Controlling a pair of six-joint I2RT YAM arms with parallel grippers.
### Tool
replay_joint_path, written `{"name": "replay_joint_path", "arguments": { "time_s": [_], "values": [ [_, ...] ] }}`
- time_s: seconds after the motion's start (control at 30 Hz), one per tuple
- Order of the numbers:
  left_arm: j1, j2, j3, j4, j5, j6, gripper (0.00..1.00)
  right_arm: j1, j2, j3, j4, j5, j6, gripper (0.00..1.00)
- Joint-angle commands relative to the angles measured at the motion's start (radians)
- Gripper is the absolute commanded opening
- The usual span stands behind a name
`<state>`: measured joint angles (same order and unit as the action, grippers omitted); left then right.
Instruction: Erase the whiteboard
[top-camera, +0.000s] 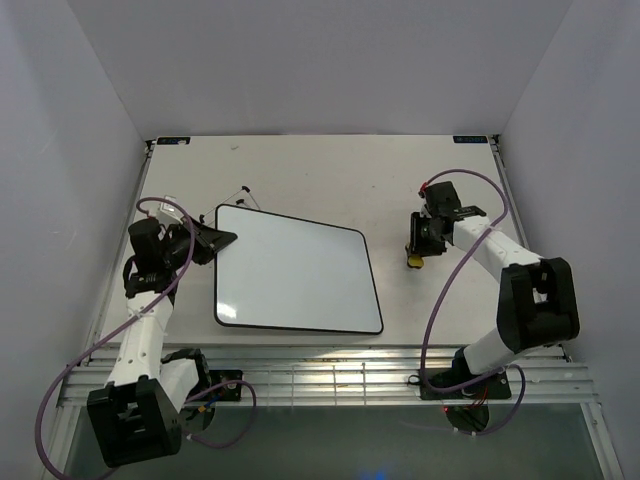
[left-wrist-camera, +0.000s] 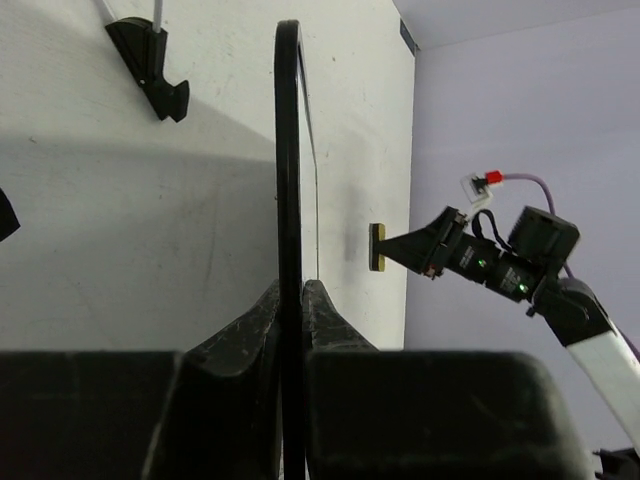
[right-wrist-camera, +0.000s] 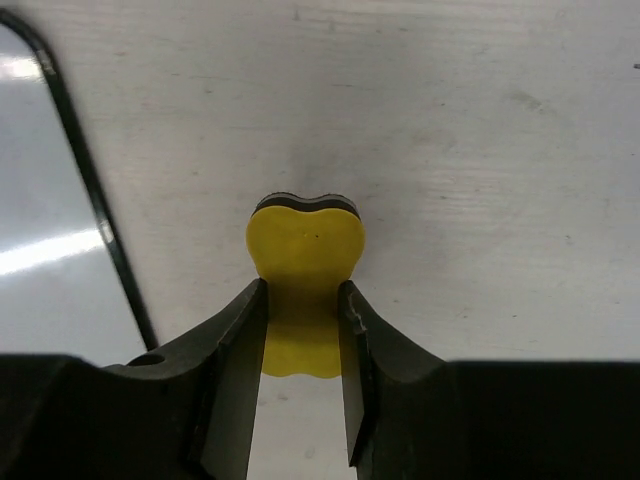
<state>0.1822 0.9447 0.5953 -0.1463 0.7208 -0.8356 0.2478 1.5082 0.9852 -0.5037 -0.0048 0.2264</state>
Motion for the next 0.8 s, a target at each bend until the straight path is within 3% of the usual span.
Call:
{"name": "replay_joint_path", "arguments": {
  "time_s": [0.0,0.07,0.23,0.43,0.77],
  "values": [
    [0.002,-0.064,0.029,0.086,0.088,0.020,0.00,-0.010,0.065,0.081,-0.035,0.108,-0.055,0.33],
    [0.002,-0.069,0.034,0.117,0.107,-0.003,0.00,-0.012,0.092,0.096,-0.033,0.108,-0.061,0.33],
    [0.002,-0.029,0.052,0.139,0.144,-0.033,0.00,-0.018,0.136,0.101,-0.021,0.094,-0.070,0.46],
    [0.002,0.006,0.073,0.178,0.144,-0.033,0.00,-0.019,0.133,0.067,0.005,0.057,-0.067,0.50],
    [-0.018,0.058,0.159,0.192,0.166,0.015,0.00,-0.018,-0.020,0.017,0.014,-0.037,-0.050,0.54]
  ]
}}
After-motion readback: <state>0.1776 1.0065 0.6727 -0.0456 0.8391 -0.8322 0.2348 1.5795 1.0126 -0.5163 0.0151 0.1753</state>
